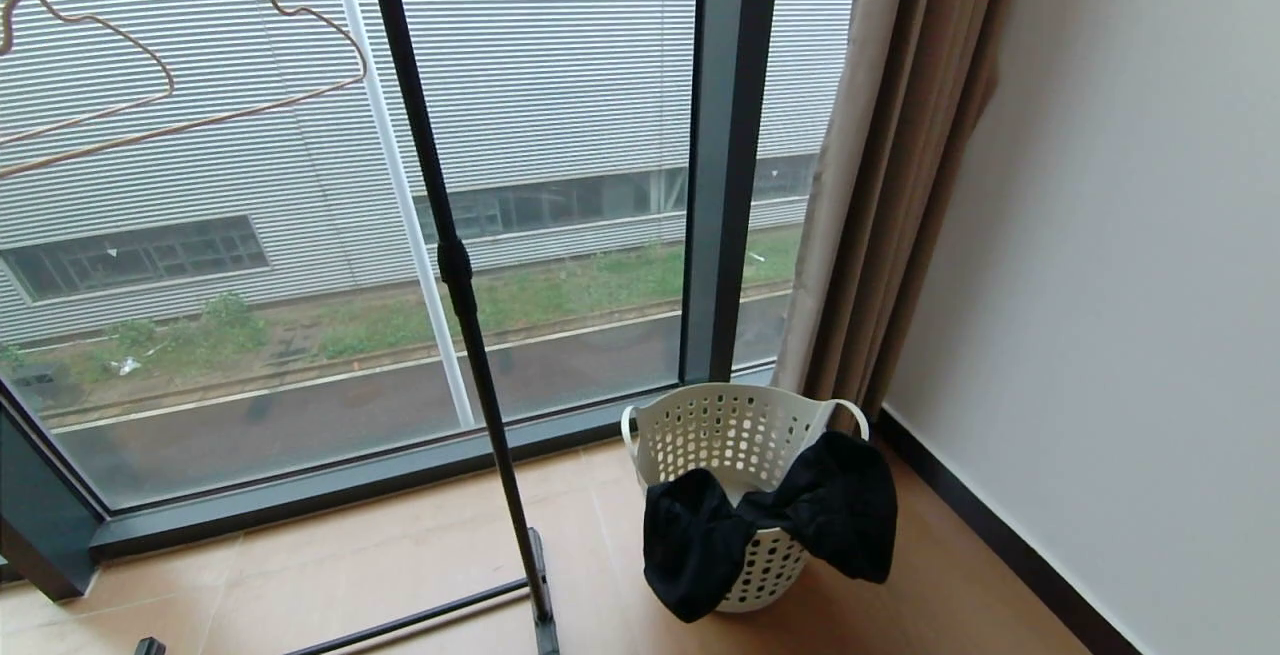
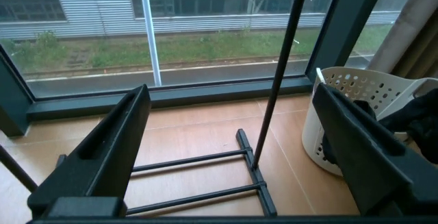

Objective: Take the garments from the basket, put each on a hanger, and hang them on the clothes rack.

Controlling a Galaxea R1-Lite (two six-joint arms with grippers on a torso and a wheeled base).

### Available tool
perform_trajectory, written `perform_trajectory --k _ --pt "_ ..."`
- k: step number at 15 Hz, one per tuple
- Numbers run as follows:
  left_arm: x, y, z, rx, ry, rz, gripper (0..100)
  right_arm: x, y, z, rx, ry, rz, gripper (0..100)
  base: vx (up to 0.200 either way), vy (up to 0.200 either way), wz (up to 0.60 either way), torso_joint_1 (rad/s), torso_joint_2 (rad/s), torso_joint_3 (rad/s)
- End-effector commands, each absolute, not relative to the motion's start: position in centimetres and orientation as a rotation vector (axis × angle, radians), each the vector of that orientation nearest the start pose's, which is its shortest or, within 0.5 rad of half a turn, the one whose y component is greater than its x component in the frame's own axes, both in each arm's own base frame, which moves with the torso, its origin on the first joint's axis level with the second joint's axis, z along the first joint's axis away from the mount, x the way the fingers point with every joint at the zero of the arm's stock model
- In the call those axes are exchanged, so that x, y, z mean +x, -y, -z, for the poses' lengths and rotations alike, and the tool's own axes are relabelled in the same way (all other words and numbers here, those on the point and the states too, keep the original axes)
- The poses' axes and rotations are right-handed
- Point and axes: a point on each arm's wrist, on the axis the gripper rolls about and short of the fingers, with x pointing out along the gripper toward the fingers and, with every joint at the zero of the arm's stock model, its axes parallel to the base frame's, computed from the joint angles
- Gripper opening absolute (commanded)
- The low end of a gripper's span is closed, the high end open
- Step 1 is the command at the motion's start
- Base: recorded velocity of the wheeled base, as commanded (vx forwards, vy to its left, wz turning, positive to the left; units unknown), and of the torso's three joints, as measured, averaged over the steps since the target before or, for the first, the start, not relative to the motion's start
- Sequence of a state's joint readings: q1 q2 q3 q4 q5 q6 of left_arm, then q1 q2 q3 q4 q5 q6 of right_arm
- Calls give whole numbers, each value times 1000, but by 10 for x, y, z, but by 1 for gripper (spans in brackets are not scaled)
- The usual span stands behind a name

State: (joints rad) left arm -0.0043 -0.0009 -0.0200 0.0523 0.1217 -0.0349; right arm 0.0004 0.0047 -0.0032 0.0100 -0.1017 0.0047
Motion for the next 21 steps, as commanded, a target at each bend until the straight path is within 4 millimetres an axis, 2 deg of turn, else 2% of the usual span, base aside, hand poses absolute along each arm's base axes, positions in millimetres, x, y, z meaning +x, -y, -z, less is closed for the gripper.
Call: perform_trajectory --k 1,3,7,17,21 --pt "-25 -3 -75 -33 -32 -119 100 -23 2 -76 4 -12 101 100 200 0 0 -2 12 2" --pt "-25 -3 -75 -33 -32 -119 100 -23 2 -76 4 -12 101 100 200 0 0 -5 5 0" --pt "-25 -3 -76 -33 -30 -119 100 -23 2 -76 4 -12 101 100 0 -200 0 6 5 2" --pt "-25 -3 -76 -36 -31 -117 100 -23 2 -76 9 -9 103 100 0 0 0 0 0 0" --pt "-25 -3 -76 -36 -31 -117 100 -23 2 -76 9 -10 104 100 0 0 0 0 5 -159"
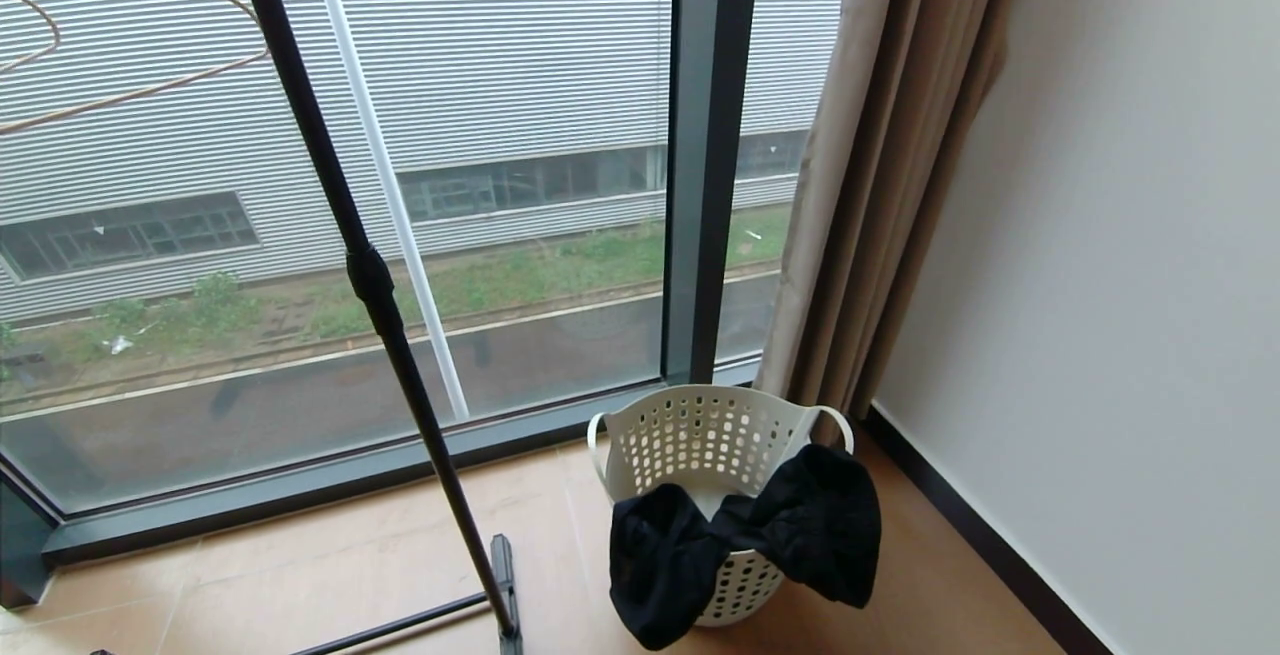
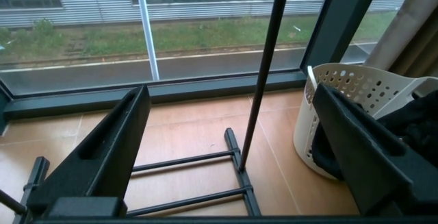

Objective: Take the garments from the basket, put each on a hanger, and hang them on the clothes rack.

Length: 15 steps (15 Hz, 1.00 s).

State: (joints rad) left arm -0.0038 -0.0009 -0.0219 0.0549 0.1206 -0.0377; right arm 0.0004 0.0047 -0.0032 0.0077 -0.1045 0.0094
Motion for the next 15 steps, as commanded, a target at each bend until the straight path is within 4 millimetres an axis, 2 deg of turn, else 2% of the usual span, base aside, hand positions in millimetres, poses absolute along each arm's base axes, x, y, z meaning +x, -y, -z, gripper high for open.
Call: perform_trajectory --k 1,15 --pt "-25 -3 -76 -36 -31 -117 100 -23 2 -76 9 -10 104 100 0 0 0 -2 2 -198" --pt "-25 -3 -76 -36 -31 -117 100 -23 2 -76 9 -10 103 100 0 0 0 4 2 -198"
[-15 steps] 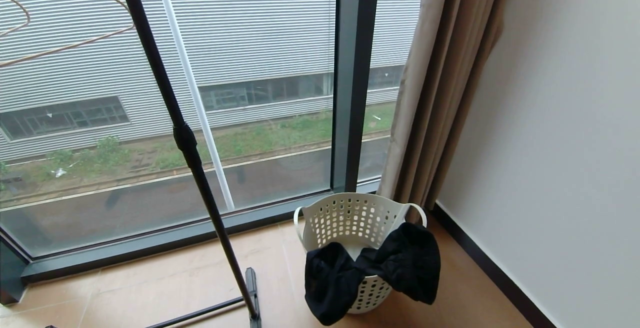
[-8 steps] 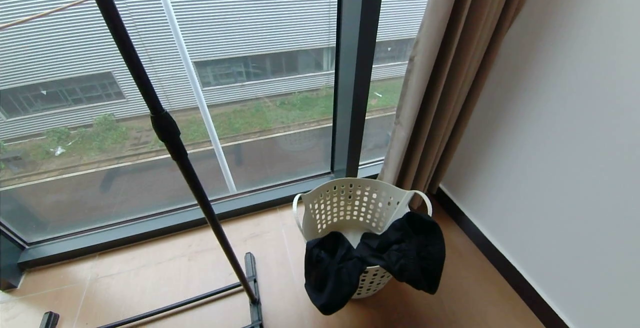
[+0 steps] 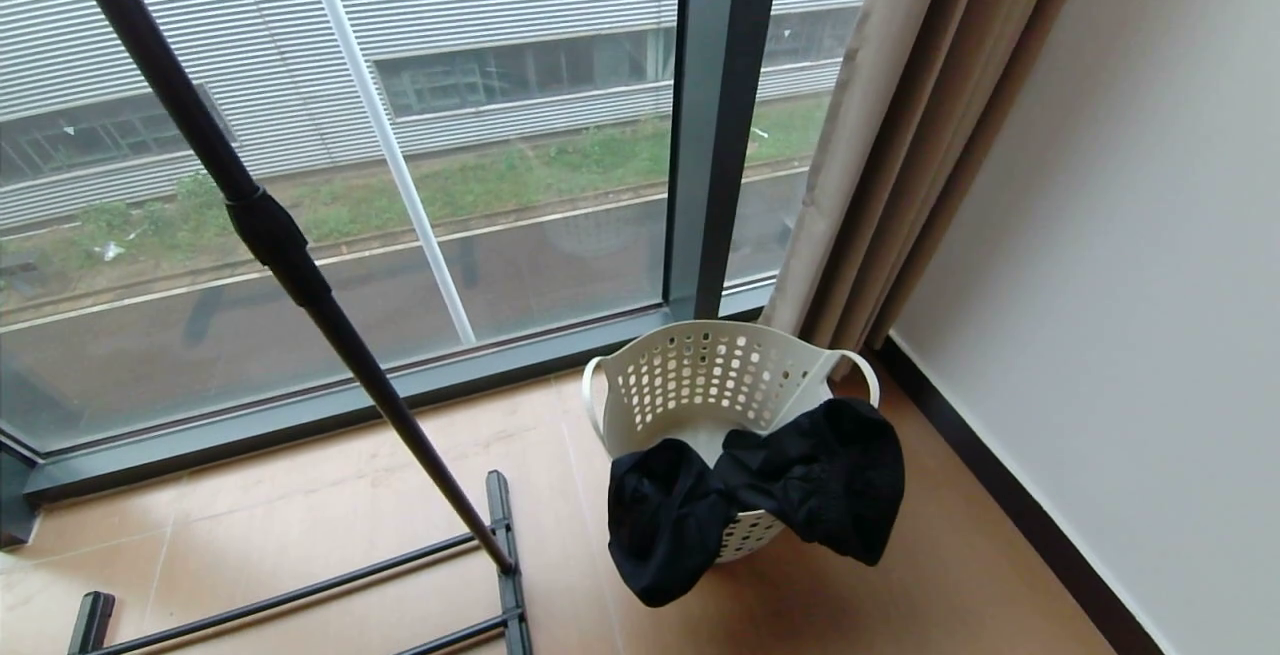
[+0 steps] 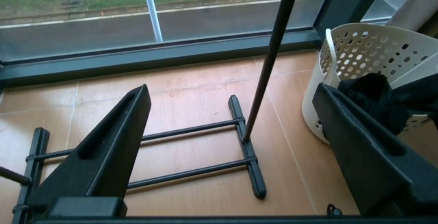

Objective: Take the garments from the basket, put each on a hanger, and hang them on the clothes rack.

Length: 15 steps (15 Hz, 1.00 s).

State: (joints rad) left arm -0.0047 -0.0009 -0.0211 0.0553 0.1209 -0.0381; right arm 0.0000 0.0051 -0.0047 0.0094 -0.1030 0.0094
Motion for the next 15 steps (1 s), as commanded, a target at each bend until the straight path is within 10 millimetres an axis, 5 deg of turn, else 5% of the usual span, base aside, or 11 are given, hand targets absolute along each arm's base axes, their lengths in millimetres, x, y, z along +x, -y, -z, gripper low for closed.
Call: perform_trajectory --k 1,15 --pt "-25 -3 -76 -36 -31 -117 100 -23 2 -76 9 -10 103 100 0 0 0 2 2 -203" --pt "-25 -3 -76 -39 -31 -117 100 -23 2 -76 22 -10 98 100 0 0 0 2 1 -196"
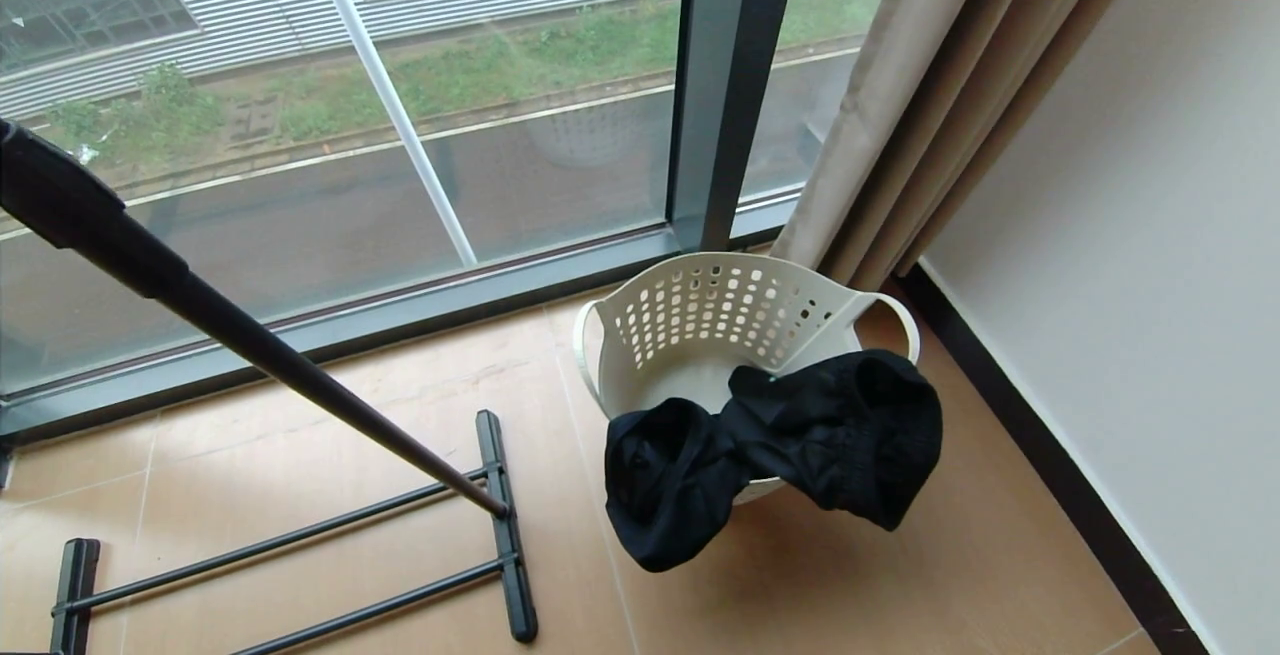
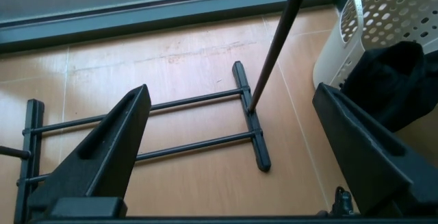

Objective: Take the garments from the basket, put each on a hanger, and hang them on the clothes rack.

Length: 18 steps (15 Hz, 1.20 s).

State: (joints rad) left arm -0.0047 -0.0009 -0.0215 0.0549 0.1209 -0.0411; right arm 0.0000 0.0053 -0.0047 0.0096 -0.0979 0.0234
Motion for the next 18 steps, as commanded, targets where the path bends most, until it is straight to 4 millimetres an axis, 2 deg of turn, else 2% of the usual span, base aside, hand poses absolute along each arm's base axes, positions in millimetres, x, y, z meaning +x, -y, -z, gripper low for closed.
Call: perform_trajectory --k 1,8,11,12,14,16,18 --pt "-25 -3 -76 -39 -31 -117 100 -23 2 -76 30 -9 95 100 0 0 0 2 2 -193" --pt "-25 -3 -75 -41 -31 -119 100 -23 2 -76 22 -18 74 100 0 0 0 1 5 -185" --pt "-25 -3 -75 -38 -31 -117 100 -3 1 -85 11 -231 39 100 0 0 0 1 2 -25" --pt "-25 -3 -75 -38 -31 -117 100 9 0 -100 10 -288 -27 100 0 0 0 0 0 0" --pt "-25 -3 -75 -38 -31 -117 100 54 -7 -134 -4 -420 -141 100 0 0 0 0 0 0" --pt "-25 -3 -75 -38 -31 -117 100 85 -15 -149 -45 -445 -191 100 0 0 0 0 0 0" --pt "-25 -3 -75 -38 -31 -117 100 135 -30 -159 -212 -475 -276 100 0 0 0 0 0 0"
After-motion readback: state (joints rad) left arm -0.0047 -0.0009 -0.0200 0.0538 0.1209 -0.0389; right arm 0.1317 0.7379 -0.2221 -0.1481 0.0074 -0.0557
